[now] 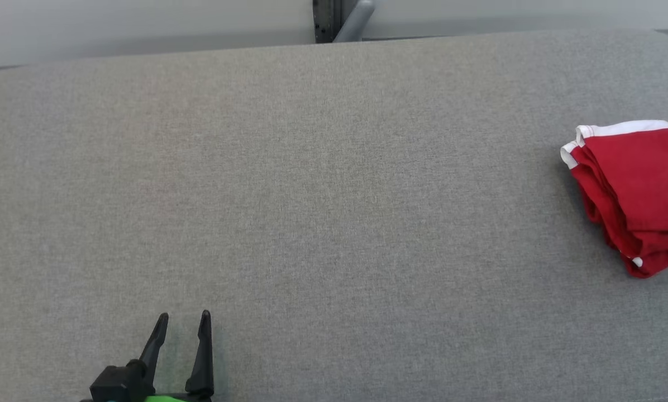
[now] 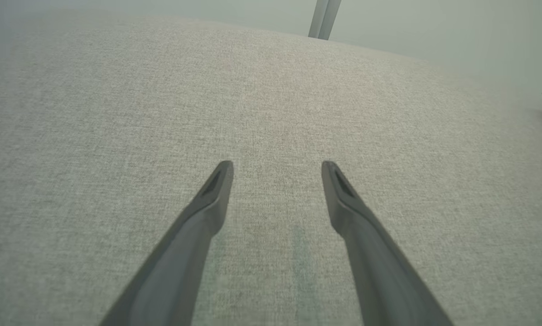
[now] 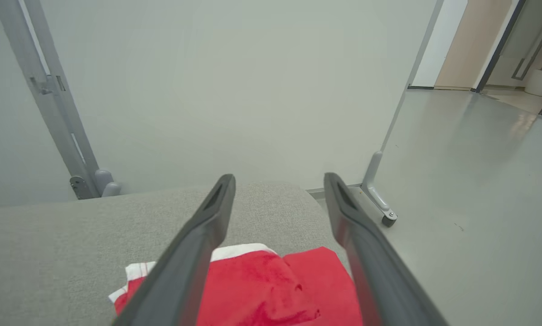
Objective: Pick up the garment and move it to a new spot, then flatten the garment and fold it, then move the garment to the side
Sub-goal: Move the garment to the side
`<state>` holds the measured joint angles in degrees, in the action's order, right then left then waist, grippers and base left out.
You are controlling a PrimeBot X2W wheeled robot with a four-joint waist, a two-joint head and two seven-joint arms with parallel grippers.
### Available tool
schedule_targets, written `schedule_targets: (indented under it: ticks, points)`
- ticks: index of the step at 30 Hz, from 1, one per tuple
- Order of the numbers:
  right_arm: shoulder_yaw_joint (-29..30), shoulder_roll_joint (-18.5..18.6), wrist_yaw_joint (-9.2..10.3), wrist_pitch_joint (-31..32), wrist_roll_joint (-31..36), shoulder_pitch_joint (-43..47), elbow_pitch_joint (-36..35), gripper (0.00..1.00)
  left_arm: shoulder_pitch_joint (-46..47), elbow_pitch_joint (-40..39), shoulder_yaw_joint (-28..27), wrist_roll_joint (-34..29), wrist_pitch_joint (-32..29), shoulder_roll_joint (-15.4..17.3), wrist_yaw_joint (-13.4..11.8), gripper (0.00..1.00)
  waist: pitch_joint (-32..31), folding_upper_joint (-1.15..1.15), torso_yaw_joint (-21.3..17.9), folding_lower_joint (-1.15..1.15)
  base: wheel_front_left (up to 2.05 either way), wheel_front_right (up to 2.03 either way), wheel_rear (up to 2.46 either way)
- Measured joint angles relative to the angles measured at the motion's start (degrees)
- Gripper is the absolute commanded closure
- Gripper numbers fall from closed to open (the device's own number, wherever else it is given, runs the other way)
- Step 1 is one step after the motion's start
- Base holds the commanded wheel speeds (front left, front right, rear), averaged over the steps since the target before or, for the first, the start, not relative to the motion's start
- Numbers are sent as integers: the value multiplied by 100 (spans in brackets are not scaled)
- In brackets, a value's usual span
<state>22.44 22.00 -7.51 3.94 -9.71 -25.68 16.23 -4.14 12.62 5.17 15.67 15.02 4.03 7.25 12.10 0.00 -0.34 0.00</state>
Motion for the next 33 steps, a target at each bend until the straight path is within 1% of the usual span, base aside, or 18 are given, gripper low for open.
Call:
schedule_targets:
  ticks: [4,7,9,12,16,21,24,29,33]
  points:
    - [-112,-350,0,-302,-131,912,-664,0,-157,89,-33,2,0,-57,-59,0,-385,0,-2,0,0,0,0]
    - [-227,-733,0,-561,-293,1560,-956,0,-231,142,-40,4,0,-78,-79,0,-673,0,11,0,0,0,0]
    - [-333,-975,-1,-726,-244,1944,-1085,0,-288,155,-71,2,0,-86,-116,0,-857,0,27,0,0,0,0]
    - [-523,-1259,0,-1088,-102,2387,-1044,0,-294,144,-114,-59,0,-89,-132,0,-1085,0,60,0,0,0,0]
    - [-817,-1592,0,-1515,279,2742,-768,0,-282,155,-159,-133,0,-94,-136,0,-1281,0,140,0,0,0,0]
    - [-1000,-1791,-2,-1820,552,2805,-357,0,-215,65,-174,-169,0,-97,-85,0,-1374,0,263,0,0,0,0]
    - [-965,-1842,-1,-1872,713,2809,-192,0,-202,48,-148,-175,0,-99,-60,0,-1413,0,321,0,0,0,0]
    - [-1162,-1913,-1,-1893,849,2912,-404,0,-201,48,-136,-185,0,-102,-22,0,-1467,0,403,0,0,0,0]
    - [-1328,-1912,-1,-1894,769,2958,-570,0,-208,57,-123,-188,0,-104,-16,0,-1483,0,428,0,0,0,0]
